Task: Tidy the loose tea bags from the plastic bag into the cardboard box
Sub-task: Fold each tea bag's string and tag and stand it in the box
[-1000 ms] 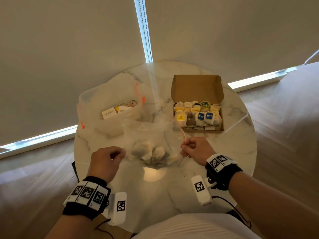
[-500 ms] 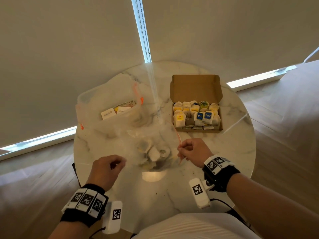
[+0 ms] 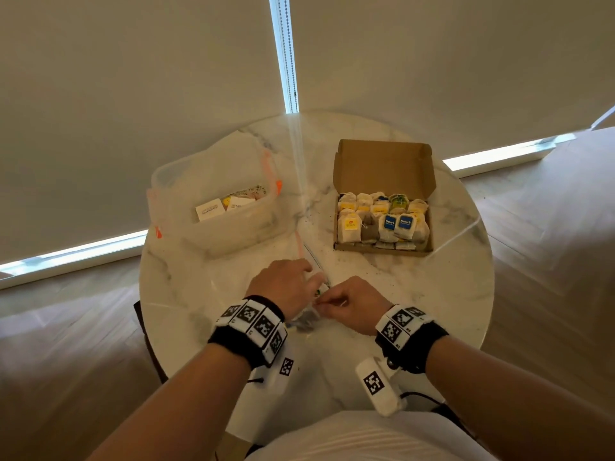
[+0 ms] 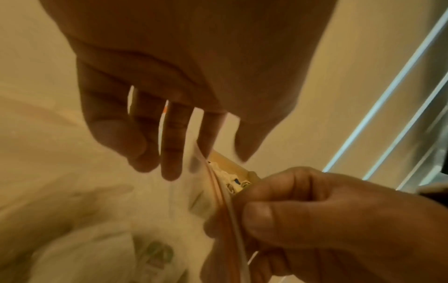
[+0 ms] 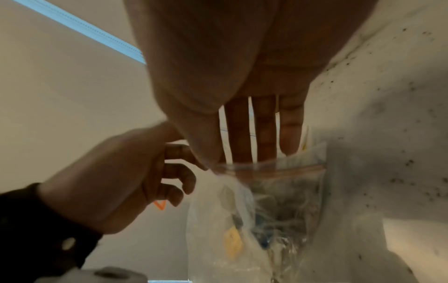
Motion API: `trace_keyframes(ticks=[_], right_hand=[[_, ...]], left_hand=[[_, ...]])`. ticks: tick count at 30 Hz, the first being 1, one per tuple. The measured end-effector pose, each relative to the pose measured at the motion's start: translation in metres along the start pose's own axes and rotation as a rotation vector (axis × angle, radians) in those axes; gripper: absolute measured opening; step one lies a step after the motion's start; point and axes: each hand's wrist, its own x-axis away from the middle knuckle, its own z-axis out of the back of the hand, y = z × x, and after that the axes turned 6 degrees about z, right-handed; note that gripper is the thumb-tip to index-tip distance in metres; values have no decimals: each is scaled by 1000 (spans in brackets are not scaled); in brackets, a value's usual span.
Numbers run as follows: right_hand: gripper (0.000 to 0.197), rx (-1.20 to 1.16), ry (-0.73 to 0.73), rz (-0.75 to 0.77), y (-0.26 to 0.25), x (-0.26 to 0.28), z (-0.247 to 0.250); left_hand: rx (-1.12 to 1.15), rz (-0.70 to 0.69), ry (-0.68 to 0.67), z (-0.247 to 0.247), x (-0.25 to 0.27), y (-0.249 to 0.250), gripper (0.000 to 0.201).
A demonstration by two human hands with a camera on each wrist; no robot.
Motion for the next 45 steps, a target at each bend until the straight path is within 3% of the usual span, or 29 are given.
trace_keyframes(ticks=[3, 5, 7, 10, 13, 16, 20, 22, 28, 34, 41, 45], right_hand=[[17, 166, 50, 4, 4, -9, 18], [23, 348, 81, 30, 7, -20, 31], [38, 559, -71, 104, 6, -32, 31], [71, 697, -320, 198, 7, -48, 16], [90, 889, -448, 206, 14, -58, 8], [86, 939, -475, 168, 21, -60, 5], [57, 868, -486, 113, 27, -62, 3], [46, 804, -465, 90, 28, -64, 4], [42, 556, -246, -5, 29, -57, 19], [32, 291, 5, 32, 5, -20, 43], [31, 102, 221, 230, -49, 27, 75], [33, 84, 288, 329, -74, 43, 90]], left_hand=[[-13, 68, 3, -11, -3, -5, 20], [-21, 52, -27, -18, -2, -7, 19], [-2, 40, -37, -21, 0, -8, 20], [11, 11, -6, -22, 0, -6, 22], [35, -3, 27, -21, 0, -5, 23], [68, 27, 36, -21, -1, -8, 22], [109, 45, 28, -24, -3, -11, 19], [130, 48, 34, -24, -4, -12, 20], [183, 50, 73, -24, -4, -13, 21], [237, 36, 90, -26, -2, -17, 22], [278, -24, 98, -25, 7, -17, 19], [344, -90, 126, -16, 18, -9, 32]])
